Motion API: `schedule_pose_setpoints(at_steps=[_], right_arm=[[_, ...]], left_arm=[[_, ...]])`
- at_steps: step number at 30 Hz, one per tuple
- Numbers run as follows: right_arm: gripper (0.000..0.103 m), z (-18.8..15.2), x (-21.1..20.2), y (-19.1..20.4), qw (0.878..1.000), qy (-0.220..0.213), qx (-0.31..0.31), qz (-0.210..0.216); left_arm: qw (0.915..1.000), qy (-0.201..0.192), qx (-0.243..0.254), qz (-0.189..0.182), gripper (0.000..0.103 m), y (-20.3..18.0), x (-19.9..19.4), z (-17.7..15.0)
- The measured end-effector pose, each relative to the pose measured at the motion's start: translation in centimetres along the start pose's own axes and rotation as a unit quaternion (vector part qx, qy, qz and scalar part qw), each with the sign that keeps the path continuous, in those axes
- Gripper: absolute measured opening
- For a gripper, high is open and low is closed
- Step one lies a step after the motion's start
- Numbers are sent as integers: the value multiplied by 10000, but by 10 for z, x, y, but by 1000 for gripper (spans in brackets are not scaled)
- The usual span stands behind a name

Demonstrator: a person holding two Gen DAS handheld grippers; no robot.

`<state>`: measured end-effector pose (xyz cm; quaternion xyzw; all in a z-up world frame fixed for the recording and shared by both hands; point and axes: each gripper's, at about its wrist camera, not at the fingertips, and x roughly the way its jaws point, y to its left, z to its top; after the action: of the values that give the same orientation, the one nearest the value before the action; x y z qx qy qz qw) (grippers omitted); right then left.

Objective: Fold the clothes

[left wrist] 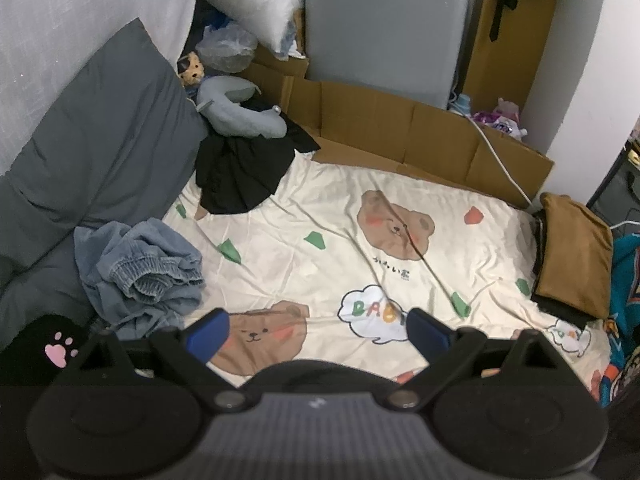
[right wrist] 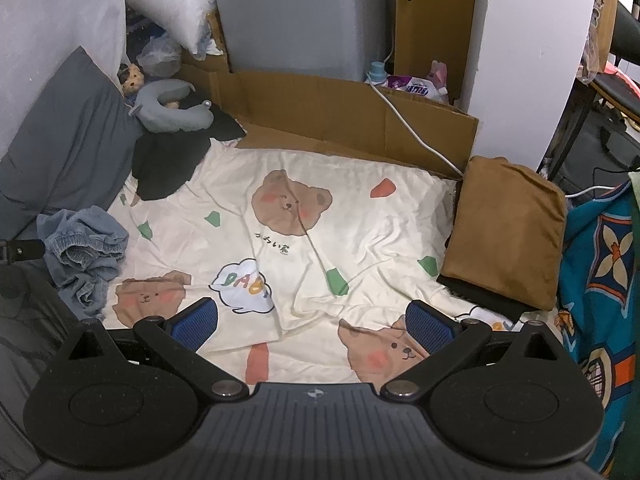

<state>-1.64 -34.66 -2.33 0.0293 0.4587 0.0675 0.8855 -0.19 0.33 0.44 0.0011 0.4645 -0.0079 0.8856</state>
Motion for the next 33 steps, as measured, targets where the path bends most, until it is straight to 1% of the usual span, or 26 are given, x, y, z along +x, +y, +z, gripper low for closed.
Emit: schedule_pose_setpoints(at_steps=[4, 9, 19, 20, 29, 31, 33], right_arm=[[103, 1, -1, 1, 10000, -7, 45, 74], [103, 1, -2, 3, 10000, -27, -3, -33], [103, -1, -5, 2, 10000, -20, 89, 20], [103, -1, -5, 3, 10000, -23, 77, 13], [103, -1, -6, 0, 9999, 39, 90, 31], [103, -1, -6, 1, 9999, 22, 99, -7], [103, 0, -5, 2, 9999, 8, 106, -48]], left_arm=[[10000, -35, 44, 52, 97, 1, 0, -4], [9999, -96, 32, 115, 97, 1, 0, -6], [9998, -109, 49, 133, 97, -1, 0, -6], [9998, -100, 0, 177, 97, -1, 0, -6], [9999, -73, 2, 132, 97, -3, 0, -6], [9998, -35, -28, 193, 97, -2, 0, -6], [9999, 9, -36, 160, 97, 0, 1, -5]])
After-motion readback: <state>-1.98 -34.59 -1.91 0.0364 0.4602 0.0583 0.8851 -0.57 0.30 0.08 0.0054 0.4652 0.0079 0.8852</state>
